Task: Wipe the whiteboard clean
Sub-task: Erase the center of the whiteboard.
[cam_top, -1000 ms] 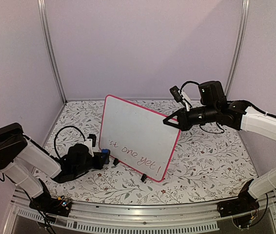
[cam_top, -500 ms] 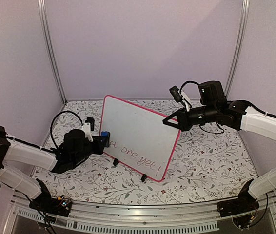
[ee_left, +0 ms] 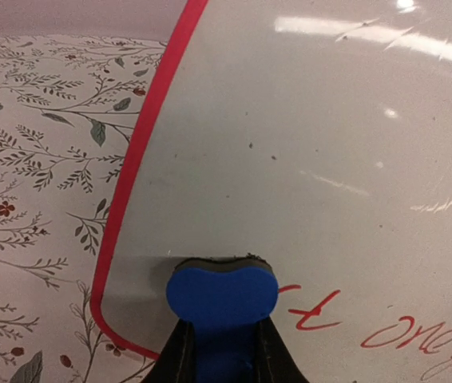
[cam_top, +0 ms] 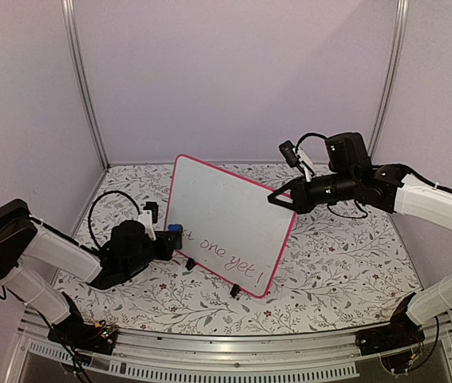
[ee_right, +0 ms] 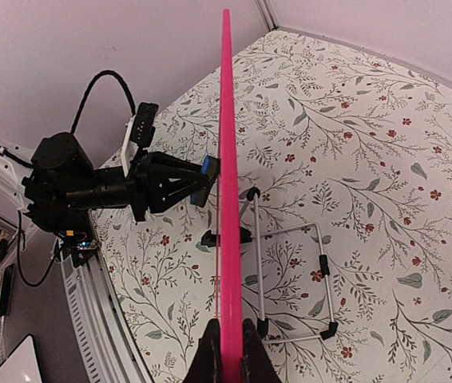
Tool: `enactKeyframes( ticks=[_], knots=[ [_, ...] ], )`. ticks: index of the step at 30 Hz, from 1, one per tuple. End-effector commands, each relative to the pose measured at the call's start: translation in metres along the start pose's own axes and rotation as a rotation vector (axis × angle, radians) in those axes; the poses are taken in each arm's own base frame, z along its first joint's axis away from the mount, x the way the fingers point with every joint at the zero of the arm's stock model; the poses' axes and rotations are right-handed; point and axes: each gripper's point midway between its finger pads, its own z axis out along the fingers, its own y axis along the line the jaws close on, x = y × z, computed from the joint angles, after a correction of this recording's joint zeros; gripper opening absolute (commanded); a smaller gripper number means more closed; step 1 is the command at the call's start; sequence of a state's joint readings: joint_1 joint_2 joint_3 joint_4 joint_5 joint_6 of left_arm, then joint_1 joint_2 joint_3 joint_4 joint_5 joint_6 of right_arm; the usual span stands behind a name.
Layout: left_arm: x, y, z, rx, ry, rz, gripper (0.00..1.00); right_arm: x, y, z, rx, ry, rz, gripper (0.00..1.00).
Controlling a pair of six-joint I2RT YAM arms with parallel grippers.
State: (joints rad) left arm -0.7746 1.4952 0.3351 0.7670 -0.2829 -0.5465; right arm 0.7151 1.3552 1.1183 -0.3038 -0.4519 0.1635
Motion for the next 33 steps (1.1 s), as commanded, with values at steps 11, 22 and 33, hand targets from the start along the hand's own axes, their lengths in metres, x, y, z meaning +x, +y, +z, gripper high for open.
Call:
enactKeyframes(
  ticks=[11, 22, 33],
  knots=[
    [0.077, 0.011, -0.013, -0.015, 0.193, 0.021, 0.06, 0.032, 0.011, 0.01, -0.068, 0.114, -0.039, 0.0],
    [0.038, -0.004, -0.013, 0.002, 0.098, 0.049, 0.06, 0.033, 0.011, 0.01, -0.068, 0.116, -0.039, 0.0],
    [-0.018, -0.014, -0.007, 0.0, -0.003, 0.07, 0.06, 0.033, 0.011, 0.009, -0.067, 0.115, -0.039, 0.0]
  ],
)
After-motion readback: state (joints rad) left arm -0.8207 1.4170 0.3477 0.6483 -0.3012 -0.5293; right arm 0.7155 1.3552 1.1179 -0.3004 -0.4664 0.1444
